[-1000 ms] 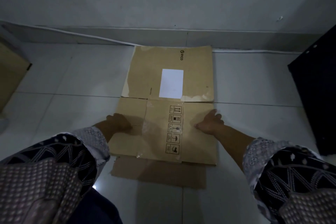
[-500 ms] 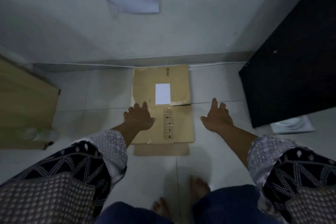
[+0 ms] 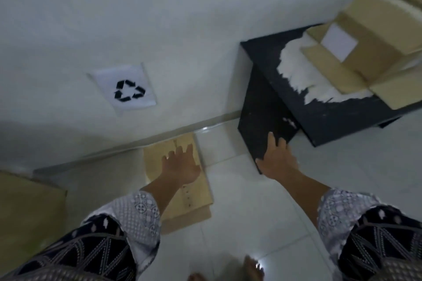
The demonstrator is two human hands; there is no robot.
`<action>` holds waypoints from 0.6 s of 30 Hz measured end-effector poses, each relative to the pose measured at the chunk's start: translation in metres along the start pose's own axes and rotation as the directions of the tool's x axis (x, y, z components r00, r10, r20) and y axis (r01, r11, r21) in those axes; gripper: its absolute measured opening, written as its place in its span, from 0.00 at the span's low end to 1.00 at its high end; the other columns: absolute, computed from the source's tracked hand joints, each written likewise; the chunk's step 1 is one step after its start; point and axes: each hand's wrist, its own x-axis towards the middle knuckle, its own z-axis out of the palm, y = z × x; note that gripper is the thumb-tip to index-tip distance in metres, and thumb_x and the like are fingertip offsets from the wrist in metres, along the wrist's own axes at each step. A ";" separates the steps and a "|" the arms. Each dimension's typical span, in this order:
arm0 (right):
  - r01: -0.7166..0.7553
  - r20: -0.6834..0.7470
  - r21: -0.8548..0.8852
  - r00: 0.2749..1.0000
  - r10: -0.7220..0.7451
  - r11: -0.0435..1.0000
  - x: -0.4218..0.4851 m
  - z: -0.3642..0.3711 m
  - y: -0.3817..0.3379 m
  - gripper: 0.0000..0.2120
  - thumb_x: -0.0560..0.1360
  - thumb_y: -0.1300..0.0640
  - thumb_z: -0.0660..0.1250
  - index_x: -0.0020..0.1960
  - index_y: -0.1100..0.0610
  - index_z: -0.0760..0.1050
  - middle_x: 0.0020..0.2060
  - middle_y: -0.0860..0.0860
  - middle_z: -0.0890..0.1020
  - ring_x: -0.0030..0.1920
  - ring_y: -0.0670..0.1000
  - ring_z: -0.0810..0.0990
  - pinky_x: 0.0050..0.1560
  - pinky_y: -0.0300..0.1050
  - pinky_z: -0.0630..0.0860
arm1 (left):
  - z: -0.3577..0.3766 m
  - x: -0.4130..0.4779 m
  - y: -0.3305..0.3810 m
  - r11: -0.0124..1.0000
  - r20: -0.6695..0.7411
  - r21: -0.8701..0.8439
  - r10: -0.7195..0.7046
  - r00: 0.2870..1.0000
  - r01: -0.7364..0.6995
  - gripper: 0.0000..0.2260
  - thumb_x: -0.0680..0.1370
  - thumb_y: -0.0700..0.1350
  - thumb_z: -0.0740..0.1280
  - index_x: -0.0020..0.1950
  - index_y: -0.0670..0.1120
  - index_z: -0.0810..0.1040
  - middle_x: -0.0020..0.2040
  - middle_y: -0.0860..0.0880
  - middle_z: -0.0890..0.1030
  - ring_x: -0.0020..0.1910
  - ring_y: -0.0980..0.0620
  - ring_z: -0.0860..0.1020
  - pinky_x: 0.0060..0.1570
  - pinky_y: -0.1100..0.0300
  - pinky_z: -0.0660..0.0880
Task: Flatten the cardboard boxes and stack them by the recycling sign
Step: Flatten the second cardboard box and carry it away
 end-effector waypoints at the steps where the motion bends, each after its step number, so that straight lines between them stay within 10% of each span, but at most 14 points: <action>1: -0.011 -0.020 -0.003 1.000 0.011 1.000 -0.002 -0.011 0.013 0.45 0.76 0.41 0.64 0.80 0.52 0.39 0.77 0.59 0.52 0.76 0.61 0.56 0.69 0.59 0.64 | -0.008 -0.001 0.016 0.999 -0.021 0.013 0.032 0.999 -0.032 0.36 0.77 0.64 0.59 0.79 0.51 0.51 0.78 0.44 0.58 0.74 0.39 0.62 0.70 0.43 0.59; 18: 0.017 -0.264 -0.042 0.964 -0.028 0.999 0.046 -0.208 0.266 0.43 0.75 0.27 0.49 0.80 0.51 0.44 0.79 0.57 0.46 0.78 0.61 0.44 0.74 0.66 0.48 | -0.112 -0.001 0.377 0.957 -0.191 0.147 0.276 0.942 -0.251 0.36 0.77 0.69 0.49 0.80 0.53 0.45 0.81 0.44 0.46 0.78 0.38 0.52 0.73 0.40 0.52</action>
